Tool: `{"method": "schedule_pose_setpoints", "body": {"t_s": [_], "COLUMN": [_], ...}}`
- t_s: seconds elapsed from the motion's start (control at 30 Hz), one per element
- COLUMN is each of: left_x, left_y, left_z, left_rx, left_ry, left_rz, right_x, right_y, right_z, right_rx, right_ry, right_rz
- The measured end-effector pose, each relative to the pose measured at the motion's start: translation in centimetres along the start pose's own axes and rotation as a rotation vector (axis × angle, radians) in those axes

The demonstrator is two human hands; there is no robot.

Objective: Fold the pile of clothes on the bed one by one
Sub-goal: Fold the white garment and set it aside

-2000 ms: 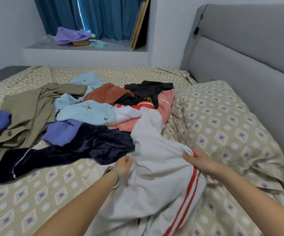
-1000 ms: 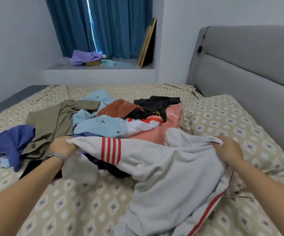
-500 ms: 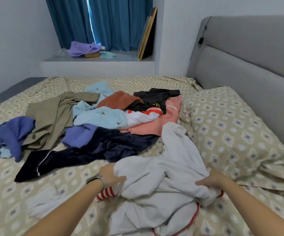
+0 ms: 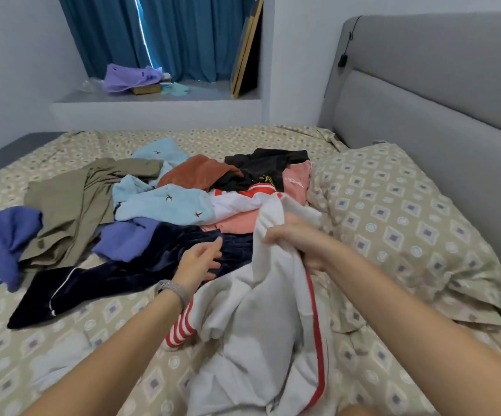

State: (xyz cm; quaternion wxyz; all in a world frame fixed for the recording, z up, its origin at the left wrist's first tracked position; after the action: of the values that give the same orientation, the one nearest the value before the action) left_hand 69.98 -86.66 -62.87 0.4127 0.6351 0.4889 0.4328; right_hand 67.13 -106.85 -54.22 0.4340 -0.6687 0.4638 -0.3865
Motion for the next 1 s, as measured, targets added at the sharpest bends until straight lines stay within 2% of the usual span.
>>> {"method": "schedule_pose_setpoints", "body": {"t_s": [0.07, 0.1, 0.13, 0.17, 0.23, 0.27, 0.33, 0.4, 0.5, 0.57, 0.6, 0.7, 0.77, 0.9, 1.0], "left_x": [-1.9, -2.3, -2.0, -0.8, 2.7, 4.3, 6.6, 7.9, 9.2, 10.2, 10.7, 12.4, 13.6, 15.2, 16.0], "left_y": [2.2, 2.9, 2.9, 2.5, 1.0, 0.1, -1.6, -2.3, -1.3, -0.4, 0.1, 0.8, 0.6, -0.1, -0.9], "left_z": [-2.1, -3.0, -3.6, -3.8, -4.1, -4.4, -5.0, -5.8, -7.0, -7.4, -7.6, -8.3, -8.6, -8.5, -8.4], "left_rx": [0.181, 0.226, 0.255, 0.264, 0.253, 0.250, 0.244, 0.209, 0.118, 0.082, 0.077, 0.098, 0.131, 0.102, 0.090], "left_ry": [-0.245, -0.314, -0.314, -0.237, -0.026, 0.024, 0.046, 0.002, -0.058, -0.090, -0.112, -0.130, -0.114, -0.100, -0.118], "left_rz": [-0.210, -0.245, -0.255, -0.225, -0.119, -0.090, -0.112, -0.123, -0.105, -0.128, -0.156, -0.247, -0.276, -0.267, -0.160], "right_x": [-6.3, -9.2, -11.6, -13.4, -15.9, -16.6, -15.6, -12.7, -6.2, -3.7, -3.5, -6.3, -8.4, -14.1, -16.7], "right_y": [-0.7, -0.3, 0.4, 1.1, 3.3, 4.1, 5.7, 7.8, 12.1, 13.4, 14.0, 15.2, 15.5, 15.8, 14.9], "right_z": [0.6, 1.0, 1.5, 1.6, 1.4, 0.8, 0.1, 1.3, 3.0, 3.4, 4.0, 5.3, 6.0, 7.6, 9.7], "right_rx": [0.067, 0.089, 0.085, 0.075, 0.049, 0.048, 0.070, 0.078, -0.050, -0.092, -0.124, -0.237, -0.294, -0.293, -0.230], "right_ry": [-0.131, -0.182, -0.197, -0.209, -0.354, -0.434, -0.471, -0.301, 0.091, 0.239, 0.205, -0.107, -0.243, -0.403, -0.353], "right_rz": [-0.224, -0.338, -0.441, -0.515, -0.441, -0.359, -0.284, -0.299, -0.264, -0.339, -0.399, -0.674, -0.761, -0.528, -0.322]}}
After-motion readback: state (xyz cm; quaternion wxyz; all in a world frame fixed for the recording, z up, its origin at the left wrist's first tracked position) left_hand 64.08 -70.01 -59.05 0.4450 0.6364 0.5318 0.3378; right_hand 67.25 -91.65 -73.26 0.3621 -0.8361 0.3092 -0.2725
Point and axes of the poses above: each hand's wrist, its own z-axis towards the middle knuckle, its own x-axis out of the back of the hand, y = z × x, the point moved 8 cm from there along z, towards the middle knuckle, and after that the axes turned 7 degrees about -y, right-handed, at the moved point
